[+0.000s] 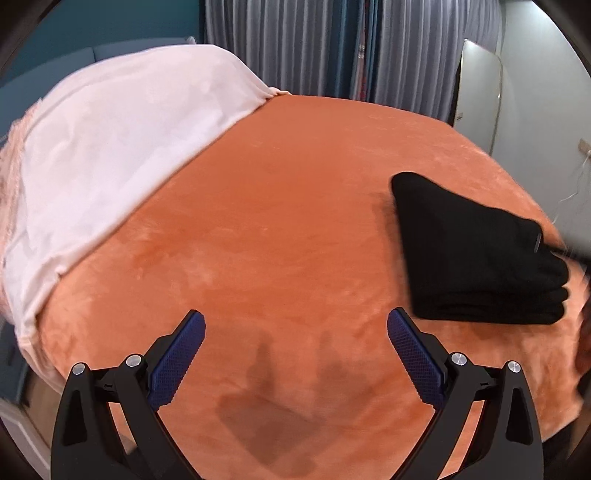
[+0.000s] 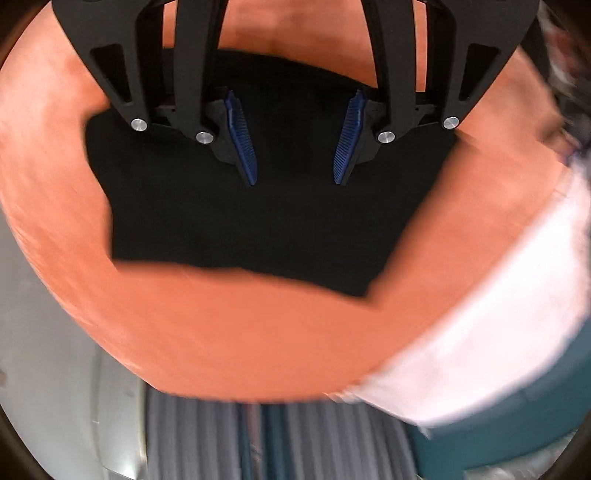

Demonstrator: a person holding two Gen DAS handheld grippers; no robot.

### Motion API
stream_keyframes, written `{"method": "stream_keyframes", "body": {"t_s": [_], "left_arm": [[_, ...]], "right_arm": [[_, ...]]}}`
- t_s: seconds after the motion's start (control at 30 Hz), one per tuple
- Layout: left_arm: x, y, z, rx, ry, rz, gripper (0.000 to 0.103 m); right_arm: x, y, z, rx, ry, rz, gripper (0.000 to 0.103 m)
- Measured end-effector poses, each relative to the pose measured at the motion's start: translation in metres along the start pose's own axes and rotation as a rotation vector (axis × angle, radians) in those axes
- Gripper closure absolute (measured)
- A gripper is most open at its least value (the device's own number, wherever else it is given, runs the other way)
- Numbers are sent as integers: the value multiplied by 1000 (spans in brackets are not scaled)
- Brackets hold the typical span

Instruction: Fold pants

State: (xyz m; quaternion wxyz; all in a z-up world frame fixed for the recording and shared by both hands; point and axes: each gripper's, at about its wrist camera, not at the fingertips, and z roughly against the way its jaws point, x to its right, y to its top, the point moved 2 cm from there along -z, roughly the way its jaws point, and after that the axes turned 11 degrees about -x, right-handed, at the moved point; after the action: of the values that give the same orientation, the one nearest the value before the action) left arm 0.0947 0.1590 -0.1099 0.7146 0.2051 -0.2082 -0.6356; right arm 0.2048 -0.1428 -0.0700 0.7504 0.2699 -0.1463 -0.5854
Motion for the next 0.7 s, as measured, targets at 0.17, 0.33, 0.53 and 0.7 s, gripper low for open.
{"method": "stream_keyframes", "body": {"t_s": [0.17, 0.33, 0.53, 0.7], "left_arm": [[-13, -1, -4, -16, -35, 63, 6], [-27, -3, -11, -37, -22, 76, 6], [-42, -1, -21, -53, -8, 99, 6], [-29, 5, -14, -39, -34, 83, 6]], "right_arm": [[3, 55, -57, -53, 20, -59, 60], [-45, 38, -153, -159, -155, 84, 54], [-37, 32, -121, -112, 4, -52, 54], [-39, 21, -73, -45, 50, -21, 56]]}}
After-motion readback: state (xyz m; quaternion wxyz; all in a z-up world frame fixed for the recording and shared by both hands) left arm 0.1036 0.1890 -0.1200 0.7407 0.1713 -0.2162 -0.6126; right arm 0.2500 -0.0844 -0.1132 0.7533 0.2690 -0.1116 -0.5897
